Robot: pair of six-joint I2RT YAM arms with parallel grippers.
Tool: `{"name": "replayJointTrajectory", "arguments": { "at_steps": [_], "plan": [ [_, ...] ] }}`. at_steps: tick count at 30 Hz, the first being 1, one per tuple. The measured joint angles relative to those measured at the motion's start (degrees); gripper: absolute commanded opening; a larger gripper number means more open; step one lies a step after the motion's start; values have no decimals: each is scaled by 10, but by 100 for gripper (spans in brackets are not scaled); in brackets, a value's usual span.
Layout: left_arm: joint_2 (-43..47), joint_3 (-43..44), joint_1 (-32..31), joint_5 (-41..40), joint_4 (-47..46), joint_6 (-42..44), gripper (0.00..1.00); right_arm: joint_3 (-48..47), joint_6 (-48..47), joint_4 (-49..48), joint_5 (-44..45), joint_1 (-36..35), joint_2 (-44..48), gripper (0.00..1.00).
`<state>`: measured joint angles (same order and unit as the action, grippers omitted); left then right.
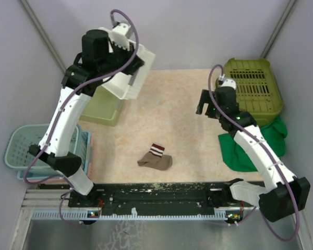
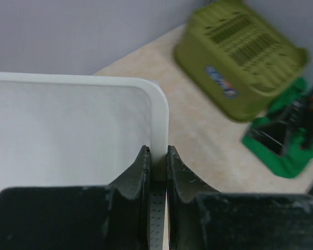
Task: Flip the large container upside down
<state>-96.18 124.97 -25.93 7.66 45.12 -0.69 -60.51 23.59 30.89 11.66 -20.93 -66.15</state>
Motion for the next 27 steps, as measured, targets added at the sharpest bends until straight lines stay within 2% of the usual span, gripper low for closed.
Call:
{"name": "replayJointTrajectory", "arguments": {
  "at_steps": [3, 6, 13, 16, 20, 27],
  "plan": [
    [-2, -5, -42, 93, -39, -41, 0, -35, -14, 10, 16, 42, 35, 95],
    [-2, -54, -45, 194, -112, -113, 0, -64, -26, 16, 41, 90, 92, 95],
    [-8, -254, -38, 353, -404, -351, 0, -81, -46, 16, 104, 105, 207, 96],
    [-35, -294, -38, 405, -554, -478, 0, -82, -52, 17, 120, 106, 225, 96],
    [-87, -322, -45, 445, -781, -661, 0, -82, -56, 26, 127, 106, 221, 96],
    [-163, -385, -52, 436, -1045, -897, 0, -82, -54, 34, 121, 106, 217, 96]
  ]
}}
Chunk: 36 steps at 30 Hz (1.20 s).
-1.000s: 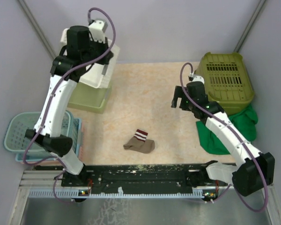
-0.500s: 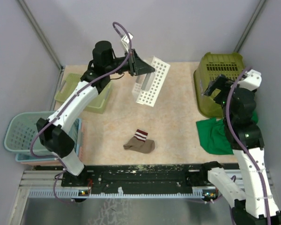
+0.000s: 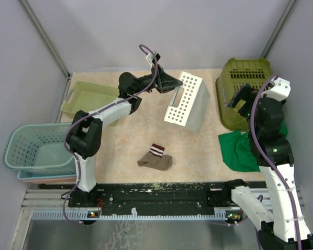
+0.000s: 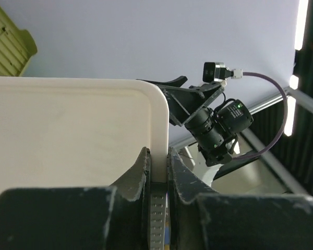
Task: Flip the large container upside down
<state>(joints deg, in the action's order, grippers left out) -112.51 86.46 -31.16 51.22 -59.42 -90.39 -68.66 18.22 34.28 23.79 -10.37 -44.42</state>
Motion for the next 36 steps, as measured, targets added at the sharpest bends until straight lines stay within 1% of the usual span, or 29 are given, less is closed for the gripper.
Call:
{"name": "replayJointTrajectory", "arguments": {
  "at_steps": [3, 9, 11, 12, 14, 15, 16, 18, 21, 22, 23, 25, 26, 28, 31, 34, 36],
  "plan": [
    [-42, -22, 0, -11, -68, -69, 0, 0, 0, 0, -5, 0, 0, 96],
    [-87, -60, 8, -43, -154, -156, 0, 0, 0, 1, -14, 0, -2, 96],
    [-93, -76, 15, -48, -183, -175, 9, 1, 0, 1, -16, 0, -2, 96],
    [-97, -85, 22, -51, -197, -184, 17, 3, 0, 1, -18, 0, -2, 96],
    [-101, -98, 35, -51, -203, -188, 41, 8, 0, 2, -22, 0, -2, 96],
    [-102, -107, 44, -50, -202, -184, 49, 9, 0, 5, -25, 0, -2, 96],
    [-102, -116, 56, -42, -195, -173, 56, 12, 0, 5, -27, 0, -2, 96],
    [-102, -132, 81, -28, -167, -144, 66, 19, 0, 9, -31, 0, -2, 96],
    [-101, -150, 113, -11, -95, -84, 77, 34, 1, 10, -45, 0, -3, 96],
    [-100, -153, 124, -7, -63, -61, 87, 38, 3, 10, -49, 0, -4, 96],
    [-97, -155, 135, -1, -21, -31, 91, 43, 4, 10, -54, 0, -6, 96],
    [-86, -155, 150, 2, 65, 33, 96, 53, 8, 9, -70, 0, -12, 96],
    [-75, -151, 156, -1, 129, 78, 98, 58, 10, 9, -82, 0, -18, 96],
    [-58, -123, 161, -17, 269, 175, 100, 69, 15, 9, -107, 0, -30, 96],
    [-46, -58, 162, -56, 436, 303, 100, 90, 26, 8, -155, 0, -56, 94],
    [-32, -14, 160, -94, 560, 409, 100, 122, 34, 1, -210, 0, -83, 91],
    [-28, 3, 157, -118, 621, 461, 100, 138, 38, 0, -243, -4, -101, 91]
  ]
}}
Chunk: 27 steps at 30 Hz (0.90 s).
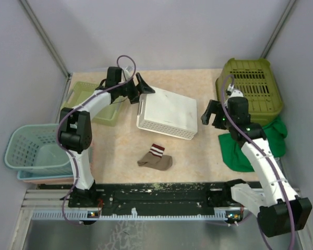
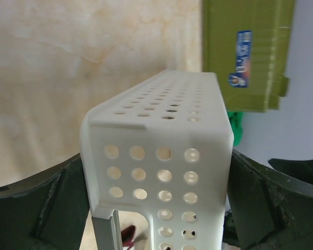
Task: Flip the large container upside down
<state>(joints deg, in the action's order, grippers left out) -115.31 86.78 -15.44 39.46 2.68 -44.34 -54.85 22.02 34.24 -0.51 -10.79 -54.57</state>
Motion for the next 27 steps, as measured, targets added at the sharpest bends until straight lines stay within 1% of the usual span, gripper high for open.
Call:
{"name": "replayJointTrajectory", "arguments": {
  "at_steps": [2, 5, 9, 16, 19, 23, 25, 27],
  "plan": [
    [-1, 19, -3, -28, 63, 48, 100, 7, 2, -1, -15, -15, -17, 91],
    [-2, 50, -7, -42, 127, 91, 100, 8, 1, -7, -24, -82, -42, 91],
    [-2, 65, -19, -48, 155, 117, 99, 21, 11, -36, -38, -170, -68, 91],
    [-2, 71, -46, -52, 178, 136, 99, 84, 71, -80, -33, -263, -110, 89],
    [-2, 78, -56, -57, 187, 144, 99, 104, 95, -90, -8, -274, -126, 90],
    [-2, 108, -68, -85, 221, 167, 99, 109, 111, -74, 73, -264, -144, 91],
    [1, 126, -75, -111, 239, 183, 99, 109, 114, -71, 92, -241, -151, 91],
    [10, 134, -81, -141, 251, 195, 99, 110, 110, -75, 93, -189, -157, 91]
  ]
}}
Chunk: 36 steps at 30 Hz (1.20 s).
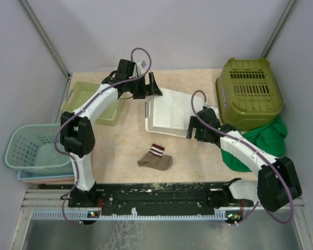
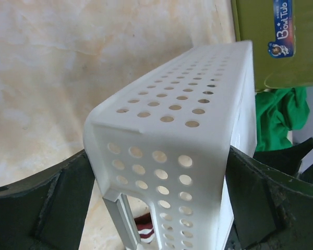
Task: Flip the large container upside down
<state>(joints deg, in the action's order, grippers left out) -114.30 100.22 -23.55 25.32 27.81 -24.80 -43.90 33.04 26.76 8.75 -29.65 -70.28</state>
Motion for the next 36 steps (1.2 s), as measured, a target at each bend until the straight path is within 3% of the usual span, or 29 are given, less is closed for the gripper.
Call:
{"name": "replayJointTrajectory", "arguments": {
  "at_steps": [4, 9, 16, 28, 36],
  "plan": [
    [37, 4, -6, -47, 22, 29, 99, -2, -10, -18, 22, 62, -26, 91],
    [77, 10, -19, -96, 50, 71, 99, -28, -19, -25, 39, 66, -74, 91],
    [115, -14, -24, -141, 57, 106, 99, -35, -20, -50, 41, 66, -73, 91],
    [92, -14, -18, -185, 83, 131, 99, -33, -27, -50, 41, 66, -12, 91],
    [66, -14, 4, -171, 101, 117, 99, -26, -33, -43, 39, 66, 8, 91]
  ]
}}
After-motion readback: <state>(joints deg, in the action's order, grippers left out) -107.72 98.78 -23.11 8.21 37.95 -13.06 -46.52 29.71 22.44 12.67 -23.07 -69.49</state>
